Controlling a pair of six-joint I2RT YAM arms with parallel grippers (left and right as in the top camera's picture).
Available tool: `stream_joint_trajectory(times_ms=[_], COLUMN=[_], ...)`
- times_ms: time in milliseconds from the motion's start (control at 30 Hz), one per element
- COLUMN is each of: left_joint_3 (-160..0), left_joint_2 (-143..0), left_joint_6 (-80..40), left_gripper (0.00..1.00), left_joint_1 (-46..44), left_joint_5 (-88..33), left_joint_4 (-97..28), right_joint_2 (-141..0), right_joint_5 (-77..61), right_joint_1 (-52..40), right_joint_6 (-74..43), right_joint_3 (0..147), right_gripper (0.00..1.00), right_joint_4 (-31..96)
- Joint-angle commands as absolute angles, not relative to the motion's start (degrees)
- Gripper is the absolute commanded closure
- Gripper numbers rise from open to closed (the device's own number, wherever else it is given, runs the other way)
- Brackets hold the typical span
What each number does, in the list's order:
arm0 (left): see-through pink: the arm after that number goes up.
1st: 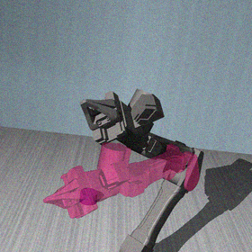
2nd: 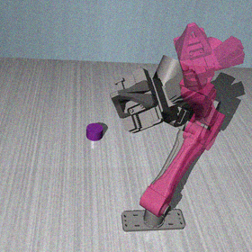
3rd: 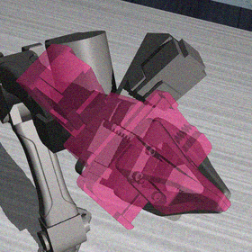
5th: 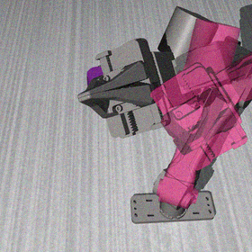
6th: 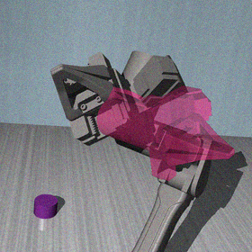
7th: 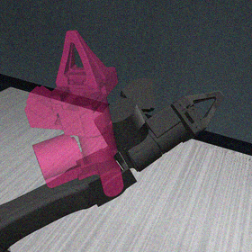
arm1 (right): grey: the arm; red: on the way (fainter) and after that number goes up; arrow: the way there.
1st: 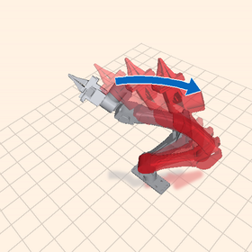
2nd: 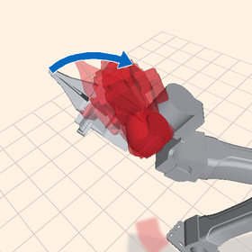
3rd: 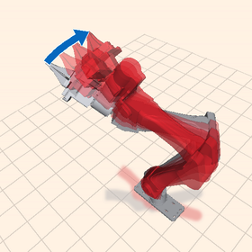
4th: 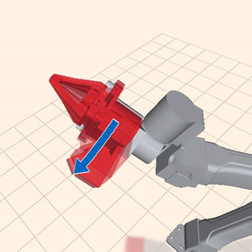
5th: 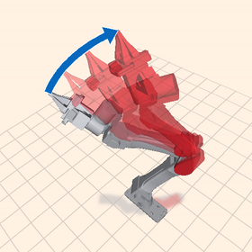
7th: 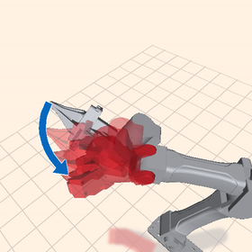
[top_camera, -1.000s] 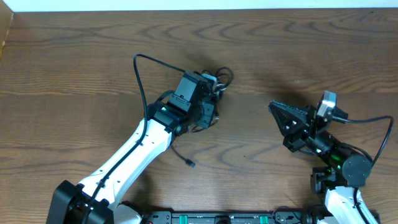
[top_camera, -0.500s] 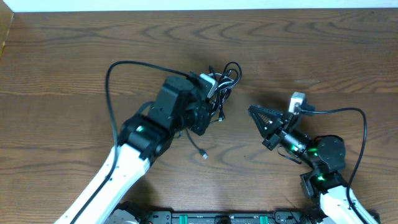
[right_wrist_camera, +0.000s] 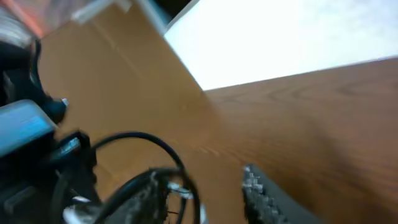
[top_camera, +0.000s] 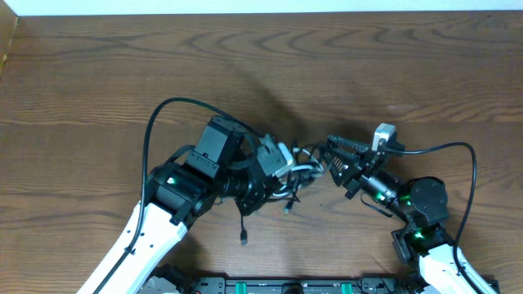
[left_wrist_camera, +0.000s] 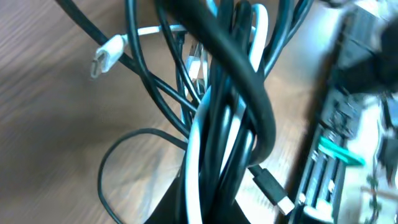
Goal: Untangle cables
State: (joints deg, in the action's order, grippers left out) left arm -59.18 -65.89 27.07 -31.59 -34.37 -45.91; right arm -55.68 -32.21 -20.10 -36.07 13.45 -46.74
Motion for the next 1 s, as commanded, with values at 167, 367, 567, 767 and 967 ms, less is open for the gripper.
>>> stream_joint_trajectory(times_ms=[167, 367, 567, 767, 967], left_joint_3=[-59.5, -59.5, -59.5, -59.5, -59.5], left_joint_2=[-66.2, -68.1, -72.8, -74.4, -73.0], left_joint_6=[36.4, 36.4, 36.4, 36.4, 36.4], left_gripper=[0.93, 0.92, 0.92, 0.93, 0.92], left_joint_1=[-30.4, -28.5, -28.6, -28.6, -28.6], left_joint_5=[-45.4, -53.5, -68.2, -69.0, -77.1], left_joint_4=[-43.9, -42.3, -40.9, -44.2, -44.9], right_joint_2=[-55.3, -55.3, -55.4, -55.4, -55.5], right_joint_5=[-37.9, -45.5, -35.2, -10.5, 14.9], right_joint_1=[-20.3, -20.4, -20.3, -20.3, -20.3], right_joint_6=[-28.2, -28.2, -27.1, -21.8, -20.7], right_joint_3=[14.3, 14.3, 14.3, 14.3, 14.3], right_gripper=[0.49, 0.50, 0.99, 0.99, 0.99], right_joint_4=[-43.9, -47.3, -46.8, -42.6, -32.7])
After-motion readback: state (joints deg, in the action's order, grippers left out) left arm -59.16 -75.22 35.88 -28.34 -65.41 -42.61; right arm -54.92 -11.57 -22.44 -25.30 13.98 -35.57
